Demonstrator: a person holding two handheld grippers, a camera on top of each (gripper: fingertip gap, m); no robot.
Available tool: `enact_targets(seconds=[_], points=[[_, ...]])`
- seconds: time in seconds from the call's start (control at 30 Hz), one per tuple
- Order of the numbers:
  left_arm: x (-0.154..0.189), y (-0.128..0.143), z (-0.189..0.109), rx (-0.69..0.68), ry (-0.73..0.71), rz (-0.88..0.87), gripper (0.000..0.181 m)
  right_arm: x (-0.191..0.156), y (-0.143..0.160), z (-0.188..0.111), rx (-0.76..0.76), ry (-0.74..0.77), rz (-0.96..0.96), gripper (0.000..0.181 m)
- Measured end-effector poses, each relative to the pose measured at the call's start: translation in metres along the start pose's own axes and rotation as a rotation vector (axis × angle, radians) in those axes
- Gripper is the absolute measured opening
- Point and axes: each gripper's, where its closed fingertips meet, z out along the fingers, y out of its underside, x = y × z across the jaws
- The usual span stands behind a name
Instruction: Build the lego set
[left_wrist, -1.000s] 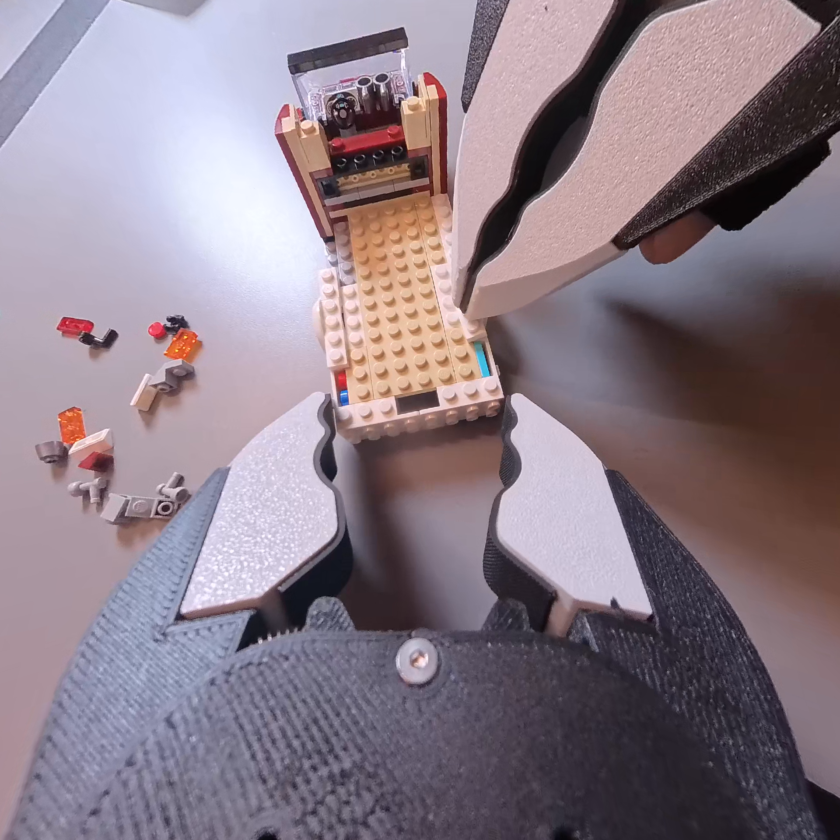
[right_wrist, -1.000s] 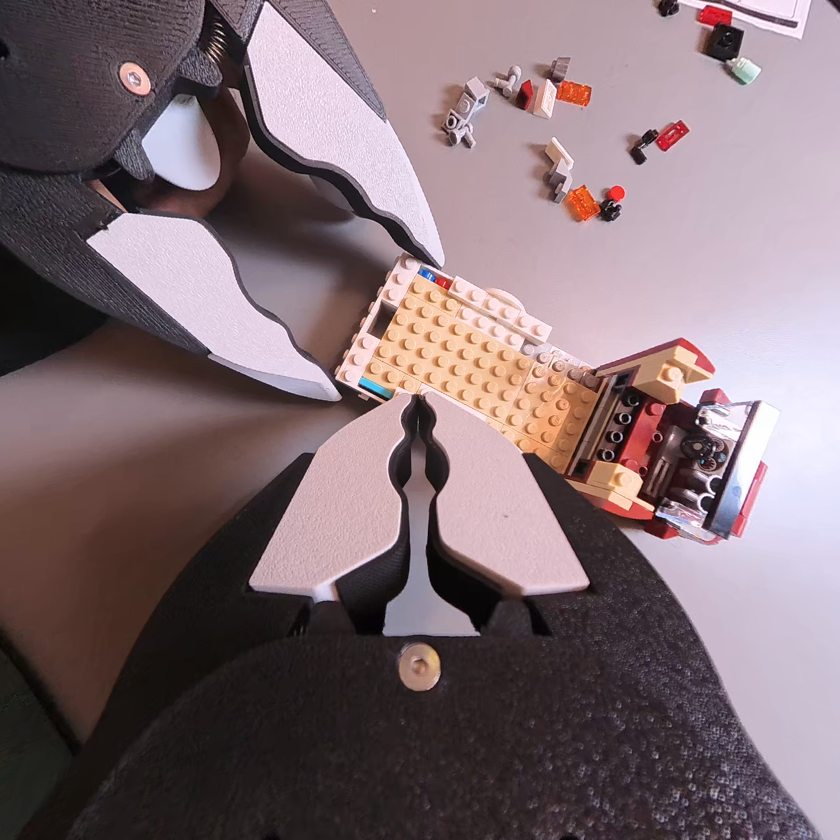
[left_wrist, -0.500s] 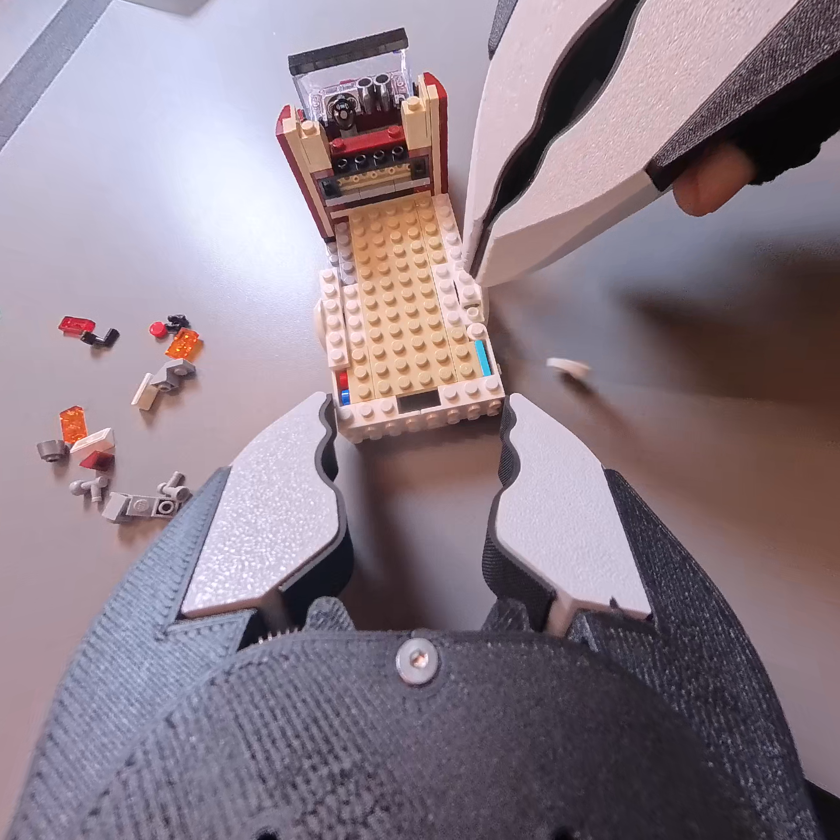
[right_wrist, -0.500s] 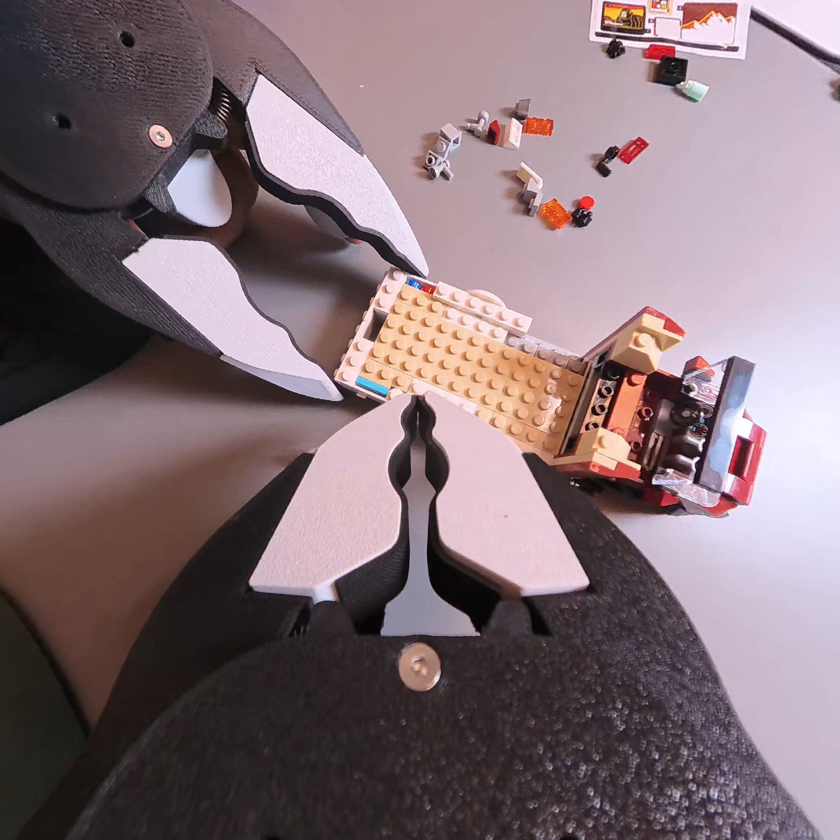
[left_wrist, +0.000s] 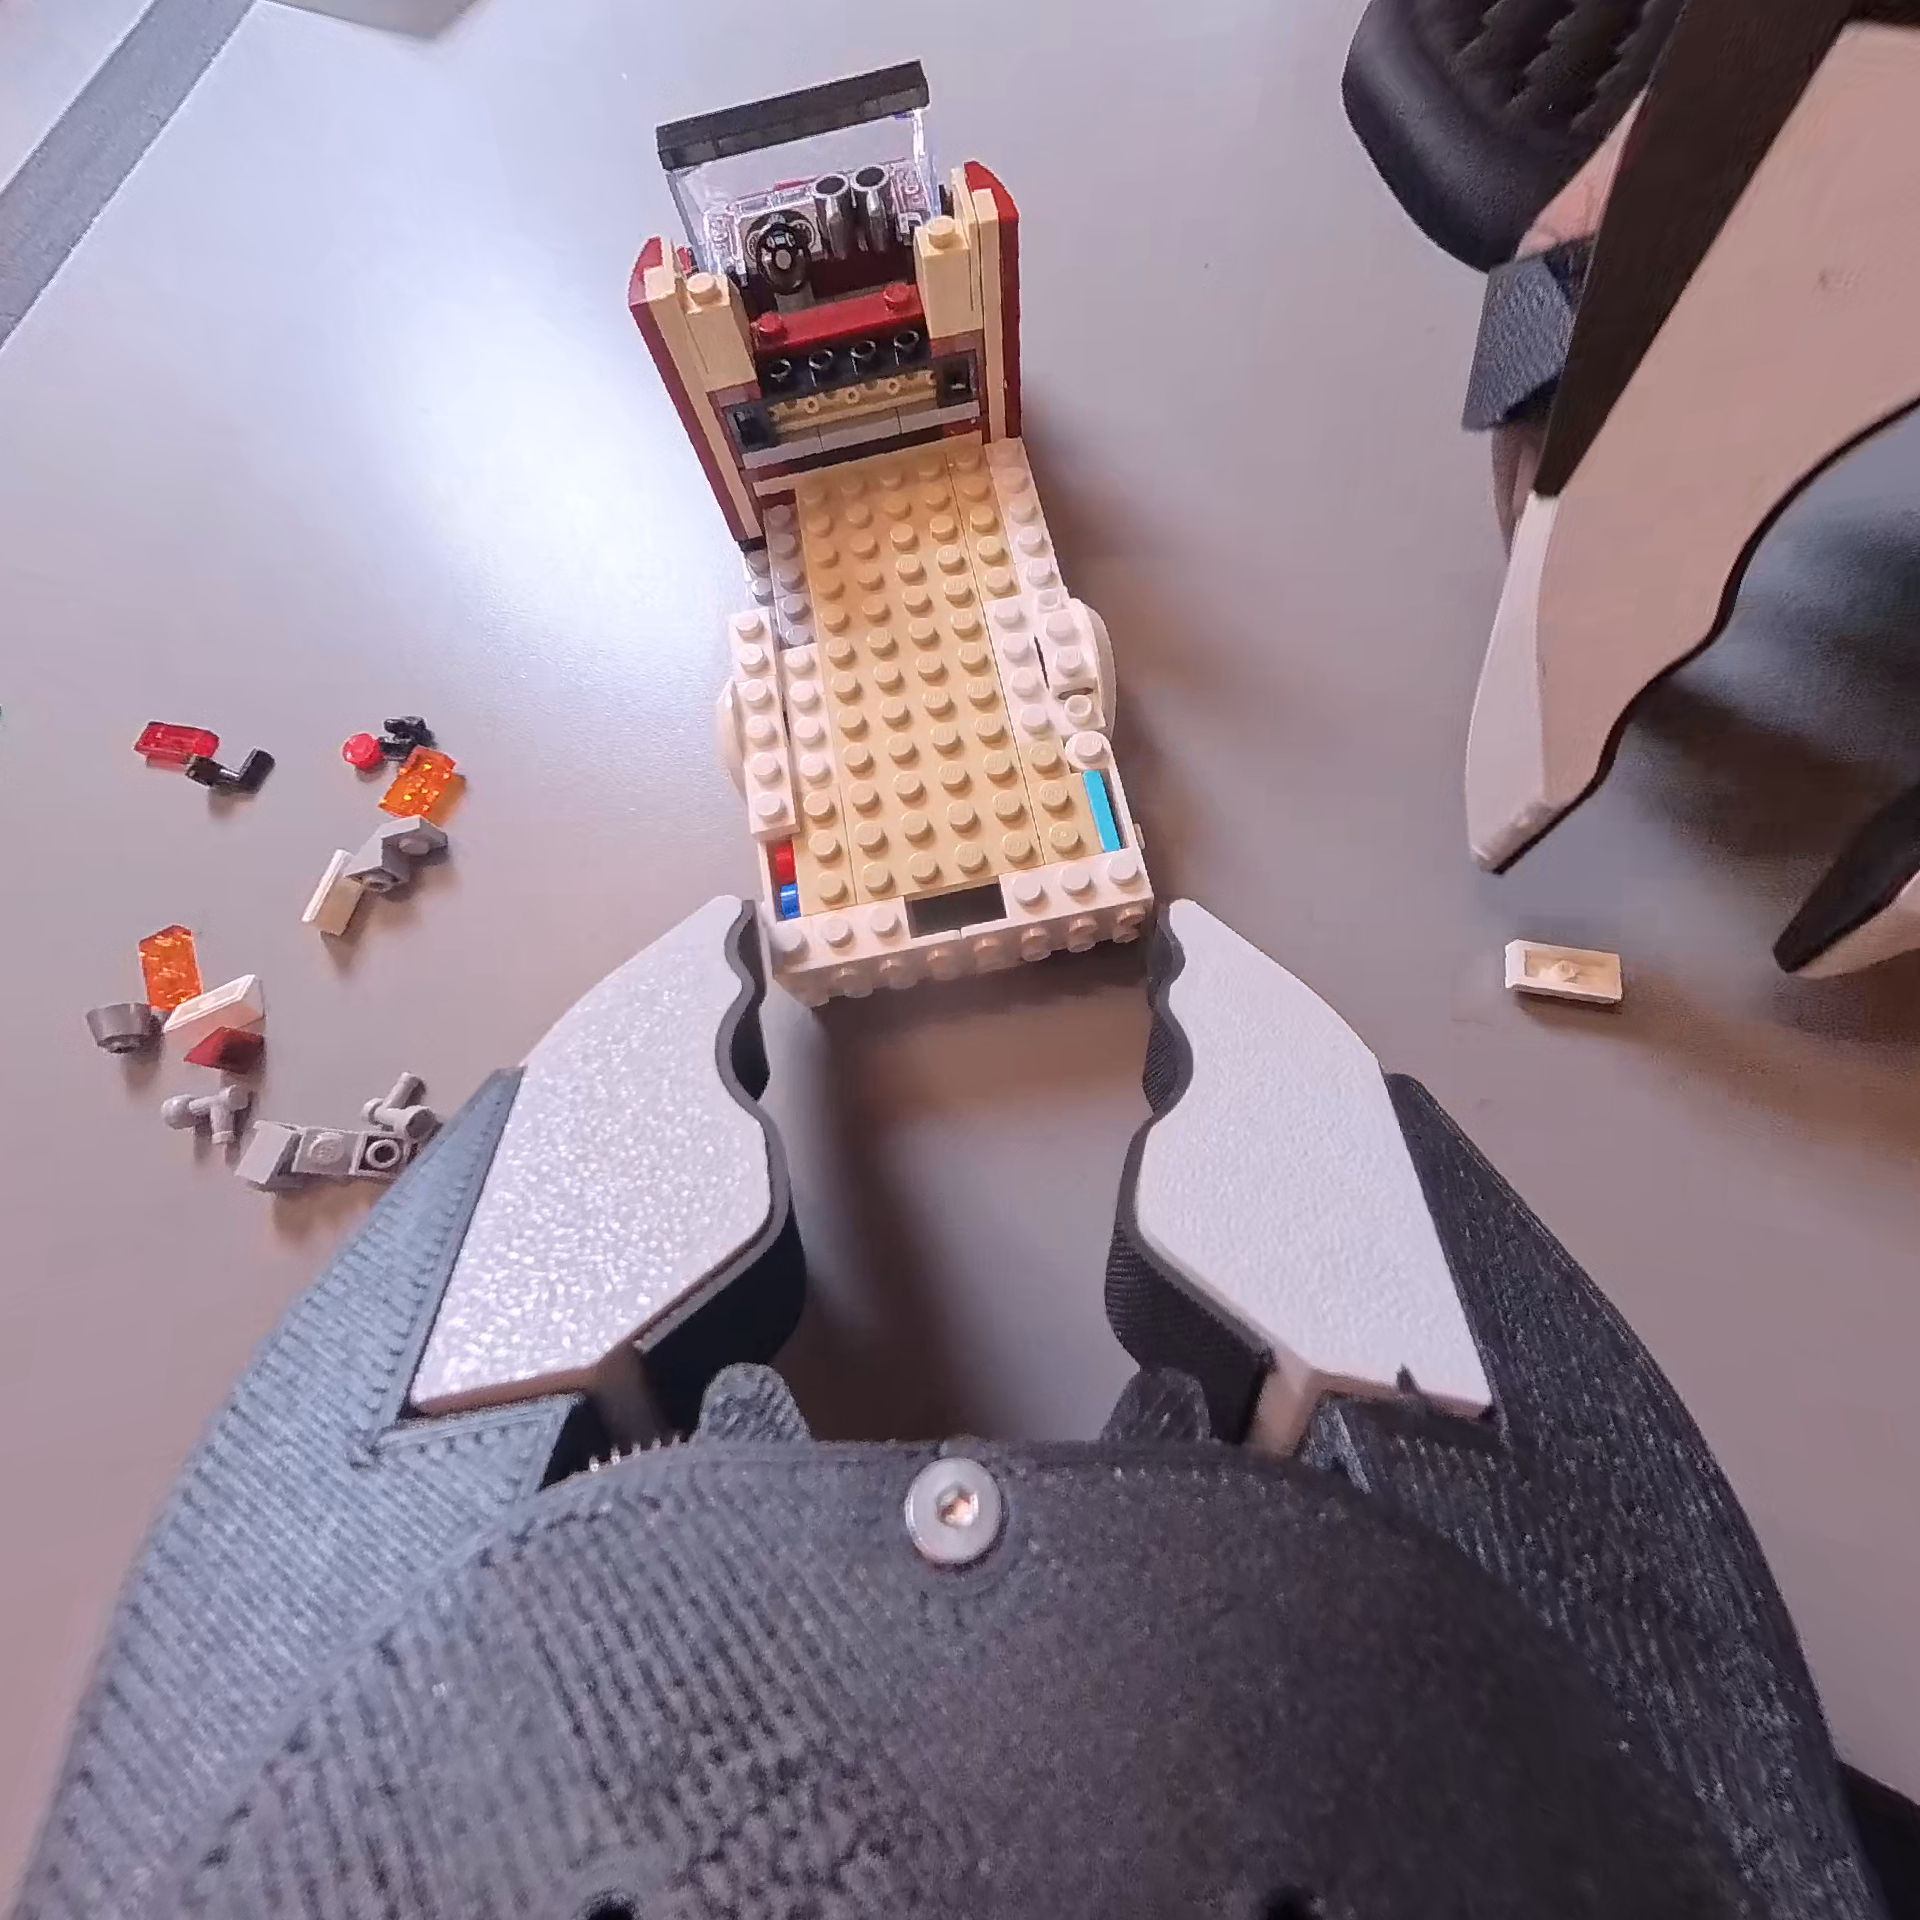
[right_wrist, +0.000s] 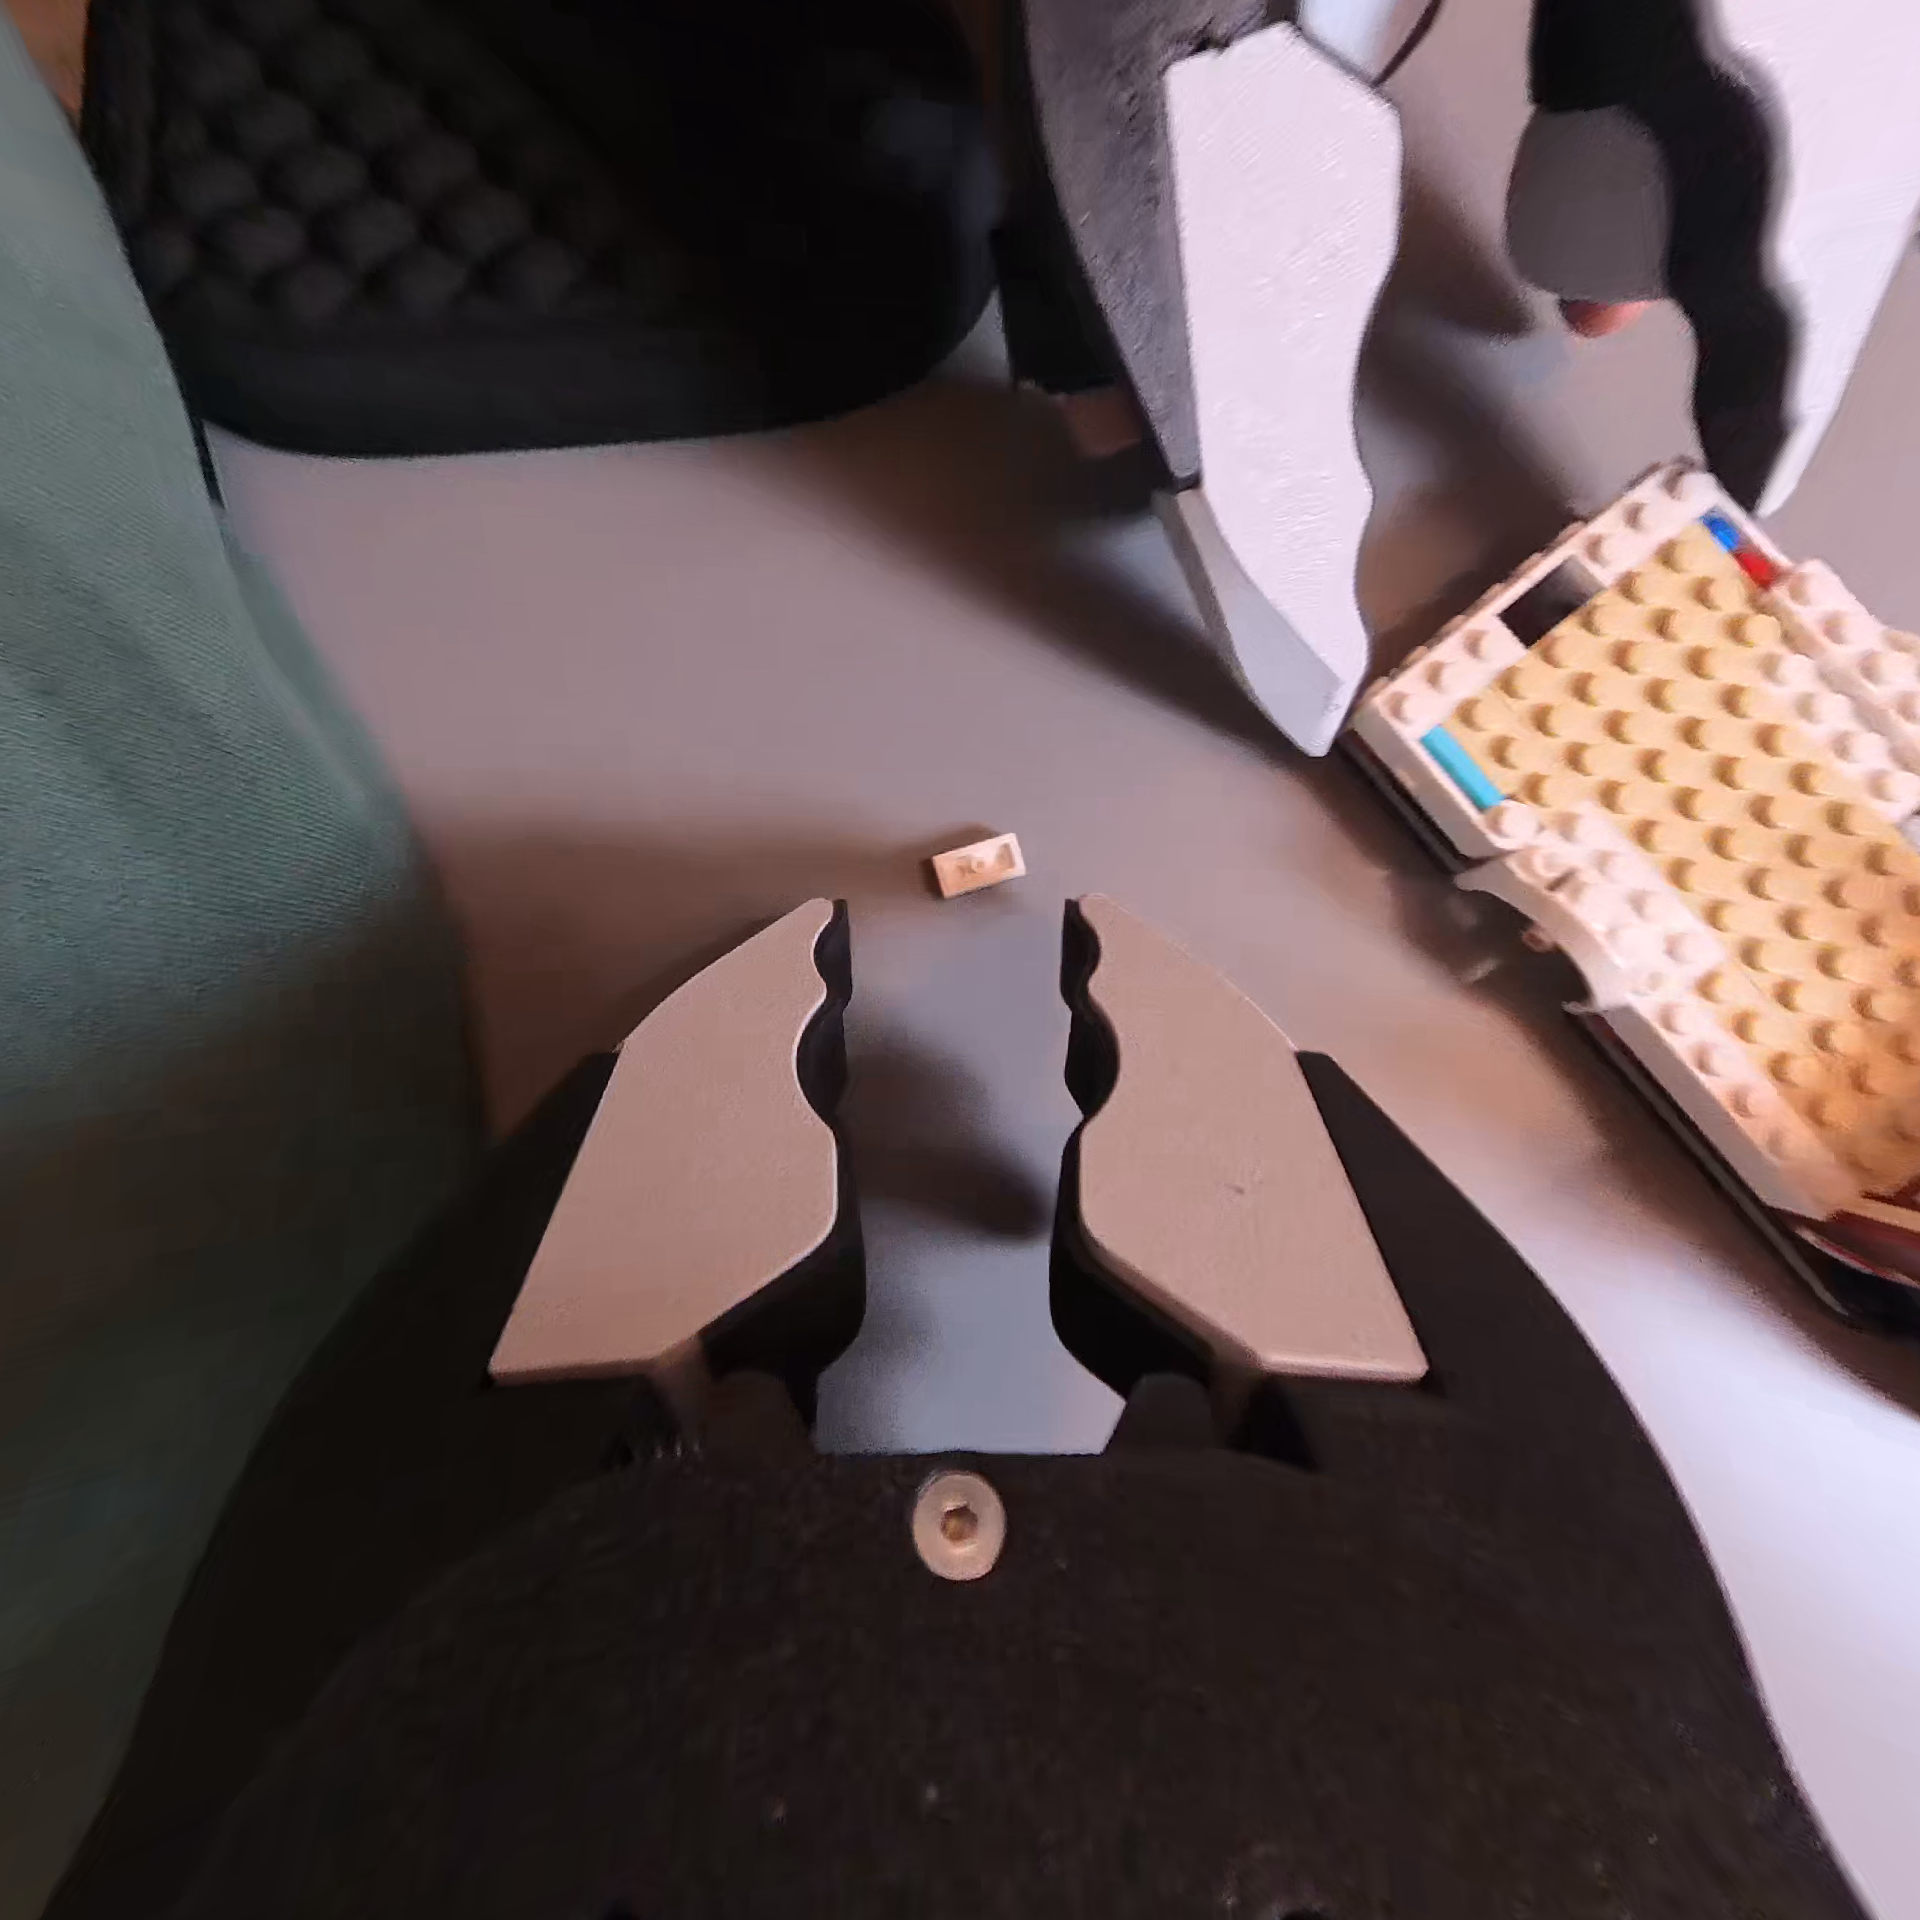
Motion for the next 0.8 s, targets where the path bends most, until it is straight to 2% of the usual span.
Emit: enact_targets(seconds=[0.13,0.23,0.3,0.37,0.47,0.57,0.67,0.8], points=[[0.0,0.002,-0.005,-0.008,0.018,0.027,0.079,0.002,0.0,0.011,-0.035,0.032,-0.052,0.032],[-0.001,0.0,-0.015,0.005,0.027,0.072,0.079,0.005,-0.002,0.014,-0.045,0.023,-0.068,0.017],[-0.001,-0.005,-0.025,0.045,0.036,0.119,0.07,0.005,-0.002,0.013,-0.046,0.006,-0.068,0.017],[0.012,-0.011,-0.033,0.096,0.107,0.181,0.057,0.005,-0.005,0.01,-0.002,-0.033,-0.023,0.017],[0.045,-0.02,-0.045,0.196,0.259,0.265,0.047,0.007,-0.028,-0.007,0.221,-0.183,0.204,0.017],[0.063,-0.039,-0.055,0.323,0.321,0.276,0.038,0.016,-0.053,-0.035,0.477,-0.398,0.521,0.017],[0.063,-0.053,-0.061,0.399,0.274,0.289,0.032,0.026,-0.064,-0.052,0.651,-0.559,0.736,0.017],[0.059,-0.066,-0.061,0.453,0.166,0.311,0.026,0.027,-0.078,-0.065,0.826,-0.728,0.903,0.017]])
